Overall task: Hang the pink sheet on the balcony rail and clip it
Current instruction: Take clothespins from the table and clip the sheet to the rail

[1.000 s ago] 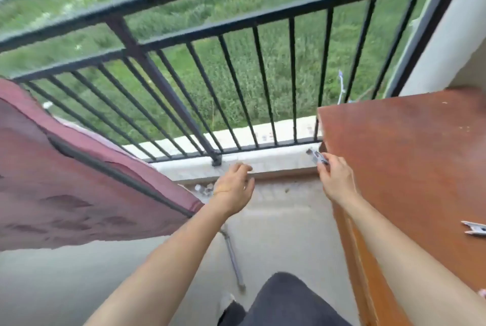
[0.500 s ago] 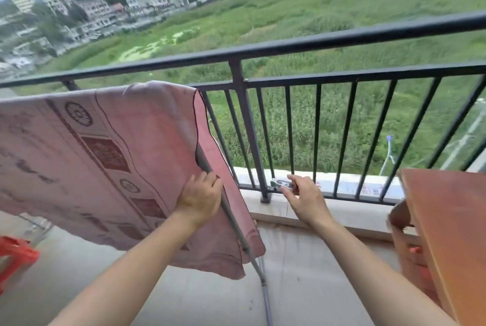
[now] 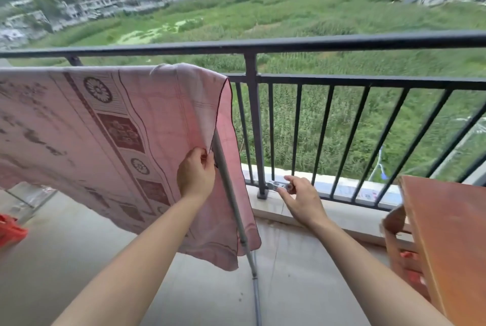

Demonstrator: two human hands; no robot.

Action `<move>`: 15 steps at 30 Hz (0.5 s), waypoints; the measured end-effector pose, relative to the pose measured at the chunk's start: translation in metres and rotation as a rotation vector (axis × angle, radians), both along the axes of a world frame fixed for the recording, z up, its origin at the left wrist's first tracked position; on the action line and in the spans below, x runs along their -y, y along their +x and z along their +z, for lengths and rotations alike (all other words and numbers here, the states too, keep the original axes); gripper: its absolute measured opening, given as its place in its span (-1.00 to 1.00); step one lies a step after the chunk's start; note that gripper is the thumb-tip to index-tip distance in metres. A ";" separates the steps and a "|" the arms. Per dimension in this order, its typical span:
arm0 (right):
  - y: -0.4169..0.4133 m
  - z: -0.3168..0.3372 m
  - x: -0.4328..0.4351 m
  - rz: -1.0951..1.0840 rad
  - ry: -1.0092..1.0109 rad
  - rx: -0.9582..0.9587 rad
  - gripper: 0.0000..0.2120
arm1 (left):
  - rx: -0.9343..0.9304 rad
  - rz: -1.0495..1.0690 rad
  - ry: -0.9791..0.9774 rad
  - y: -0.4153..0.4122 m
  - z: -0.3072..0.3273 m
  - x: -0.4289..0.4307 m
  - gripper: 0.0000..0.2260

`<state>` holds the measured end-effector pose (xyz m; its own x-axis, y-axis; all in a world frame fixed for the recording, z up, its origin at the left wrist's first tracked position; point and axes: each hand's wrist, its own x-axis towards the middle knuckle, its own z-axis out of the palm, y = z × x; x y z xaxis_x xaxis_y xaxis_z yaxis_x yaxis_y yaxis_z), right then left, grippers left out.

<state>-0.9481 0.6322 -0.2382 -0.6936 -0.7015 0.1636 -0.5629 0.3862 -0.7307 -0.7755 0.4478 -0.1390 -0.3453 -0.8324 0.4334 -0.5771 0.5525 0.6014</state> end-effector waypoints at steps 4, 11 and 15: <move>0.000 0.004 -0.001 -0.008 -0.008 0.008 -0.53 | 0.128 -0.020 -0.051 0.009 0.009 -0.017 -0.77; -0.015 0.009 -0.008 -0.071 -0.023 0.090 -0.48 | 0.104 -0.192 0.035 -0.042 0.048 -0.005 -0.86; -0.017 0.008 -0.006 -0.086 -0.030 0.135 -0.47 | 0.572 -0.495 0.087 -0.050 0.043 0.012 -0.64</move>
<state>-0.9654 0.6379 -0.2298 -0.7679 -0.6349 0.0852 -0.4250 0.4055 -0.8093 -0.8251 0.4354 -0.0957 -0.8382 -0.5452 0.0149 -0.5094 0.7923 0.3360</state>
